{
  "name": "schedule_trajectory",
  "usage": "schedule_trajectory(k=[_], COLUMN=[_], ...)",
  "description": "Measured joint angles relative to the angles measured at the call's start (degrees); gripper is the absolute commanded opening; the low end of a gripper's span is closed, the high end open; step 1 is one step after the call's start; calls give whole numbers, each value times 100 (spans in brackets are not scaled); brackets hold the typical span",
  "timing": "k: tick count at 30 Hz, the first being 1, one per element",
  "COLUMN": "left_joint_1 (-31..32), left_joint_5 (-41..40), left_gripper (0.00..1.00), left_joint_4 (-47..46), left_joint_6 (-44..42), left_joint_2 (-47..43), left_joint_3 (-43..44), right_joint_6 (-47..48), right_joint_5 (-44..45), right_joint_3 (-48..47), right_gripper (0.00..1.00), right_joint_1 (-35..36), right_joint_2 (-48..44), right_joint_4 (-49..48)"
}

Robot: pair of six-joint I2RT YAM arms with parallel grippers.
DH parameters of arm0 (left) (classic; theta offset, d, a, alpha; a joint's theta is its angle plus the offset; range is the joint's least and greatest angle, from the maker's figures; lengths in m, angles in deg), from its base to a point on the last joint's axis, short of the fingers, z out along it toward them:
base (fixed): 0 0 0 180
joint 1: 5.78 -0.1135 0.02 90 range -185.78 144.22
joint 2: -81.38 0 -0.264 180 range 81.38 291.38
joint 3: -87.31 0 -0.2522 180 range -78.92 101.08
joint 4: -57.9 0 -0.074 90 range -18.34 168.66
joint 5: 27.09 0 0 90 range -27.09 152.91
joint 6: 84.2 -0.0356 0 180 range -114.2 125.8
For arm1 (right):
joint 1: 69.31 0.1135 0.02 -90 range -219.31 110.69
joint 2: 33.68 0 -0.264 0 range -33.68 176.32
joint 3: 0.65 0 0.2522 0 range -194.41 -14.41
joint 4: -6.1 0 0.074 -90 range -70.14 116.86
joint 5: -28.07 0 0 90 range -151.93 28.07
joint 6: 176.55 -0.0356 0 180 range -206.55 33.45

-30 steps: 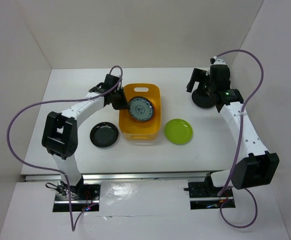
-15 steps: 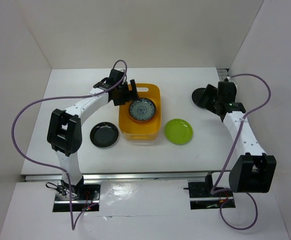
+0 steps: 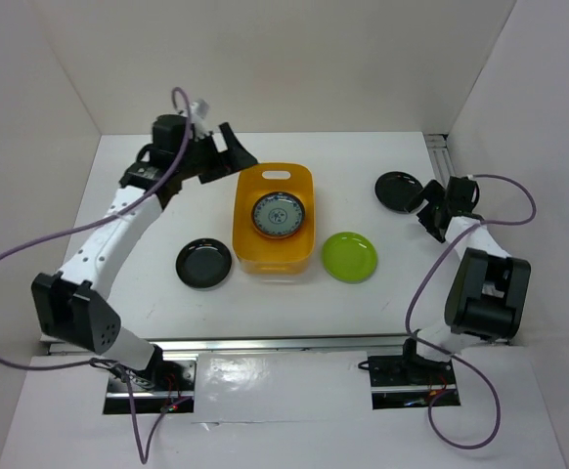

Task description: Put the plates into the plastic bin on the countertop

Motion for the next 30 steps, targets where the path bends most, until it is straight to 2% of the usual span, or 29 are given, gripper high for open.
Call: schedule_trajectory(k=[3,7,15,19,20,21,22,27,28,29,30], left_joint_1=[-623,-1235,-1633,-1869,-1912,-1952,-1996,-2166,-2201,-2234,-2273], left_joint_5=[247,321,319,337,339,339,339,337,334,332,330], left_gripper=[100,100,100,100,100,100,100,100,100,100,100], left_joint_4=[-208,-229,-103,-109,-109,-118,-116,-92,-92,-94,-90], left_joint_6=[70,162,210,304,310,315,317,330,332,332,332], left_joint_2=[-542,-828,-1340,-1563,-1600,-1622,-1655,-1753,-1757,-1759,-1766], left_joint_3=[-363,-737,-1484,-1738,-1764,-1788,-1825,-1947,-1947,-1947,-1947], right_joint_6=[-57,-120,-179,-219,-225,-223,-199,-286,-293,-306,-321], right_joint_5=[-92,-173,-173,-162,-142,-127,-116,-22,-15,-13,0], right_joint_3=[-15,-76,-544,-979,-1132,-1261,-1335,-1397,-1397,-1397,-1401], right_gripper=[96,93,90,81,78,67,62,44,36,22,13], right_joint_1=[-48,-68,-85,-118,-118,-111,-105,-103,-103,-103,-103], right_joint_2=[466,1115,1818,2234,2356,2483,2559,2732,2756,2793,2839], right_joint_4=[-354,-708,-1215,-1303,-1300,-1331,-1366,-1447,-1486,-1526,-1569])
